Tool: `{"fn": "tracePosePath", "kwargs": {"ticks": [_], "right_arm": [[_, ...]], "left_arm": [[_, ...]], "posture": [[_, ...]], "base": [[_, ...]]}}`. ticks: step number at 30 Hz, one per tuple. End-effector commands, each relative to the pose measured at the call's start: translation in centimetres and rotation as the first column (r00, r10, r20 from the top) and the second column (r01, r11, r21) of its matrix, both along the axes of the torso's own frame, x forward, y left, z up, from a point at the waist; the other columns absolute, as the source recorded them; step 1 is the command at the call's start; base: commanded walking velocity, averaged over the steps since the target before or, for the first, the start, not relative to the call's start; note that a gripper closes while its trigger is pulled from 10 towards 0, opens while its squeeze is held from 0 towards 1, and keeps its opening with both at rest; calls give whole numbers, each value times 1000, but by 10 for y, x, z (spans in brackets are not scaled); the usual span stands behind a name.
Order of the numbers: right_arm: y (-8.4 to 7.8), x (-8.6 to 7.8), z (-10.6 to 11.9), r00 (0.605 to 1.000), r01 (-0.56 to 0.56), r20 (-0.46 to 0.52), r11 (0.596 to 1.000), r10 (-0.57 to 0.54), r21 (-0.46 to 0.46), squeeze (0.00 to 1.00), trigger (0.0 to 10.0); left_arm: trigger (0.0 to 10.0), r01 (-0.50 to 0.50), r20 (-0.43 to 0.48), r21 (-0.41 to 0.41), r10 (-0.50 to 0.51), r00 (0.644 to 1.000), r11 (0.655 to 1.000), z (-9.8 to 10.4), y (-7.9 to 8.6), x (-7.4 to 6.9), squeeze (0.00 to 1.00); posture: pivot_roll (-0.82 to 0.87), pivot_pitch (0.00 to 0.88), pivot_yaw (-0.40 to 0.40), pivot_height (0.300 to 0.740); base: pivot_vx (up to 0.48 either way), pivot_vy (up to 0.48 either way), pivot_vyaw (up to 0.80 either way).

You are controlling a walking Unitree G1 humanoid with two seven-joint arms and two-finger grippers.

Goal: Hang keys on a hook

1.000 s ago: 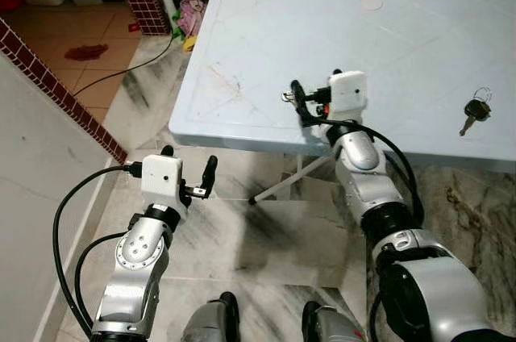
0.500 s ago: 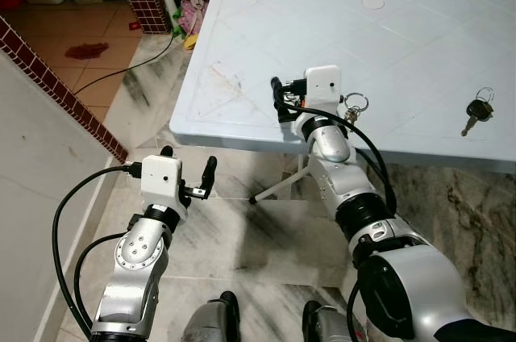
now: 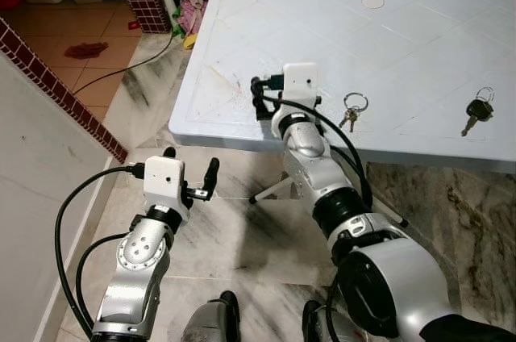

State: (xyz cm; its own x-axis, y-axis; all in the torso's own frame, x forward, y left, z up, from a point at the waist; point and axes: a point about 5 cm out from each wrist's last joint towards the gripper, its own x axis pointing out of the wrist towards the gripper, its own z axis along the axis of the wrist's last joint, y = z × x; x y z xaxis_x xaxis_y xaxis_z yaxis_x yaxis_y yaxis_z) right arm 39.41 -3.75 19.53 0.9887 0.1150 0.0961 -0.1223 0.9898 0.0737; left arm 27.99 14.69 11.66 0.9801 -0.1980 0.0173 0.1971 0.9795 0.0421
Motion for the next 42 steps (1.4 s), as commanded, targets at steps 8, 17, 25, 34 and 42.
{"fn": "tracePosePath", "kwargs": {"ticks": [8, 17, 25, 34, 42], "right_arm": [[-3, 0, -10, 995, 70, -77, 997, -69, 8, 0, 10000], [12, -5, -12, 996, 12, -87, 998, -7, 64, 0, 10000], [9, -3, -7, 998, 8, -61, 999, -5, 53, 0, 3608], [9, -1, -2, 998, 6, -57, 996, -1, 88, 0, 0], [12, -2, -4, 998, -1, -66, 995, 7, 99, 0, 0]], "left_arm": [[10000, -15, -13, 12, 16, 1000, 1000, -3, 6, -6, 0], [10000, -7, -14, 13, 7, 1000, 1000, -3, 5, -5, 0], [10000, -9, -15, 13, 10, 1000, 1000, -4, 5, -5, 0], [10000, -13, -16, 14, 13, 1000, 1000, -4, 6, -7, 0], [10000, -9, -17, 14, 9, 1000, 1000, -4, 5, -7, 0]], "posture": [[106, 247, 96, 740], [101, 245, 101, 740], [109, 245, 95, 740], [112, 249, 97, 740], [110, 249, 99, 740]], "base": [[0, 0, 0], [0, 0, 0], [0, 0, 0], [0, 0, 0], [0, 0, 0]]}}
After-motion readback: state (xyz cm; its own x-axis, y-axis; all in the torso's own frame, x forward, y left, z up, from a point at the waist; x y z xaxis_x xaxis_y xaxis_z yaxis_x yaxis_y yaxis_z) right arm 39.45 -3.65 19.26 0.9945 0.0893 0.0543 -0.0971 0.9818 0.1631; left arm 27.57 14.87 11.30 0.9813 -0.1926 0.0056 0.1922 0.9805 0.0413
